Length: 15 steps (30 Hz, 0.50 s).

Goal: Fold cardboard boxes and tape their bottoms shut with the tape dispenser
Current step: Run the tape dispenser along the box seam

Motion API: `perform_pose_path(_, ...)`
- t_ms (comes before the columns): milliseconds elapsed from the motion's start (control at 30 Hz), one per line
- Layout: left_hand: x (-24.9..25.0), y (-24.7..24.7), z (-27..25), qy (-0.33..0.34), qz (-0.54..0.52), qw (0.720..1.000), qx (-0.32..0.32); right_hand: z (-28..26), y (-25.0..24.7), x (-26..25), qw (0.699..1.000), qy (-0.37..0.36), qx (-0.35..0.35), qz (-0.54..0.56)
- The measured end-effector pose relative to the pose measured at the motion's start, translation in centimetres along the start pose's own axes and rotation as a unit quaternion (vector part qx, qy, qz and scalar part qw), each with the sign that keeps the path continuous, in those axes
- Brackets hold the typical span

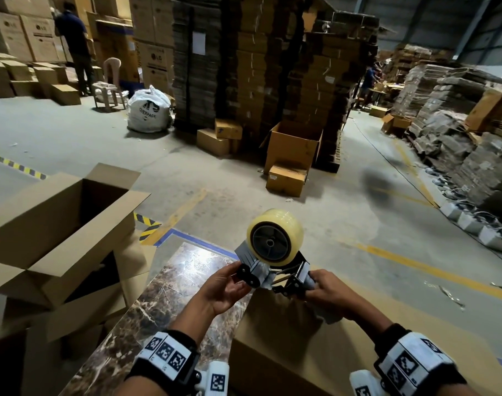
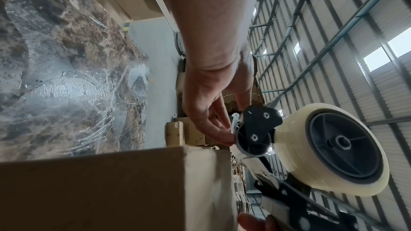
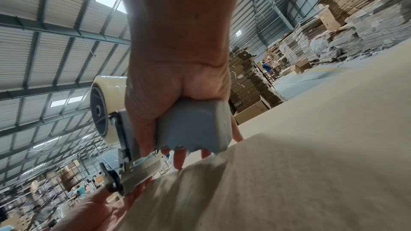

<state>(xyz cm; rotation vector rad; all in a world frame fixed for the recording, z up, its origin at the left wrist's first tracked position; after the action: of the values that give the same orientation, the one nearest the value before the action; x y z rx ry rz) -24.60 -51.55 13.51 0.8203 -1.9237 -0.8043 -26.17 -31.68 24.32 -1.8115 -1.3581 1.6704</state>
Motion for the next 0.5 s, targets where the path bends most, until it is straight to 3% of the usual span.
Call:
perform_pose_path(267, -0.9, -1.1, 0.3, -0.006, 0.017, 0.998, 0.068, -0.1, 0.1, 0.0, 1.000, 0.000, -0.003, -0.003)
perform_pose_path(500, -0.3, -2.5, 0.0, 0.074, 0.126, 0.973, 0.181, -0.2, 0.2, 0.4, 1.000, 0.013, 0.003, -0.003)
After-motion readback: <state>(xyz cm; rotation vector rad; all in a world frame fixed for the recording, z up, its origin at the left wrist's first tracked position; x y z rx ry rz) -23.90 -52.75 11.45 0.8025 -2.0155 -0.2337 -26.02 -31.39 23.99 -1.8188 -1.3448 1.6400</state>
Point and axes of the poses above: each hand's wrist, its own z-axis towards the middle knuckle, its own y-axis out of the palm, x = y × z, the point moved 10 cm from there along z, towards the middle knuckle, and after that the axes turned 1 degree about -x, right-handed, at the moved point
